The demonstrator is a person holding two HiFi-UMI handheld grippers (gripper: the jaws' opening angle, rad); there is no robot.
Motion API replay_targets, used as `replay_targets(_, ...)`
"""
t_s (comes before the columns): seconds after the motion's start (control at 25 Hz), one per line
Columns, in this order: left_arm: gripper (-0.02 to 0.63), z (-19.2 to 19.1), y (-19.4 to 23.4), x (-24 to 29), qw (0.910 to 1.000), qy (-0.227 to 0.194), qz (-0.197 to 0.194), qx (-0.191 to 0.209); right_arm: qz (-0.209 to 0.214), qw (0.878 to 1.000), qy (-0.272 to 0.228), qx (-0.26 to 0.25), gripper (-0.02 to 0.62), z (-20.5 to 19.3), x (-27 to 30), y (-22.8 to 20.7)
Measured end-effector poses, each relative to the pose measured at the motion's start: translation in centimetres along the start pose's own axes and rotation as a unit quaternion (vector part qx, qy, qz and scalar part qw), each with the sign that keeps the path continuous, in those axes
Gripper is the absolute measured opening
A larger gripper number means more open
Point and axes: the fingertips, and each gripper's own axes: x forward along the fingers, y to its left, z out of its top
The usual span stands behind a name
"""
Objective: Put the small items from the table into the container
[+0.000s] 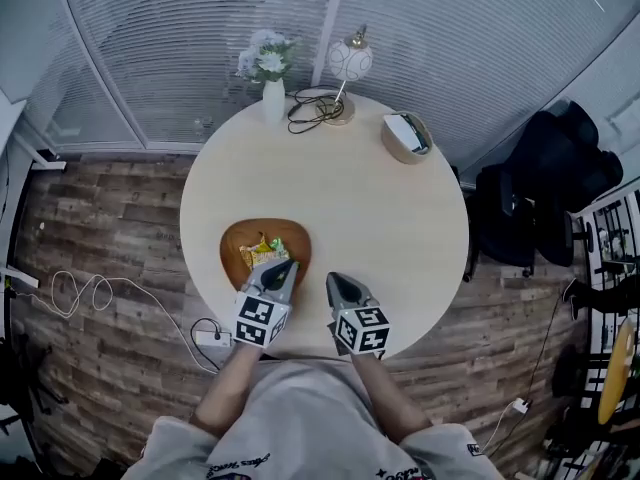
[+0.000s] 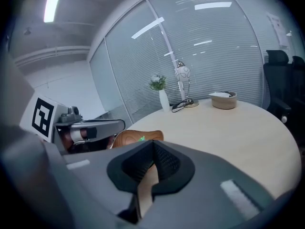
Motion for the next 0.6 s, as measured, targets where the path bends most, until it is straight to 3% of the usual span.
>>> replay_targets(0.6,-0.005,0.6,-1.0,0.5,0.9996,-0.002,-0.020,0.019,-0.007,1.000,-0.028,-0.010,0.002,1.6,-0.6,1.0)
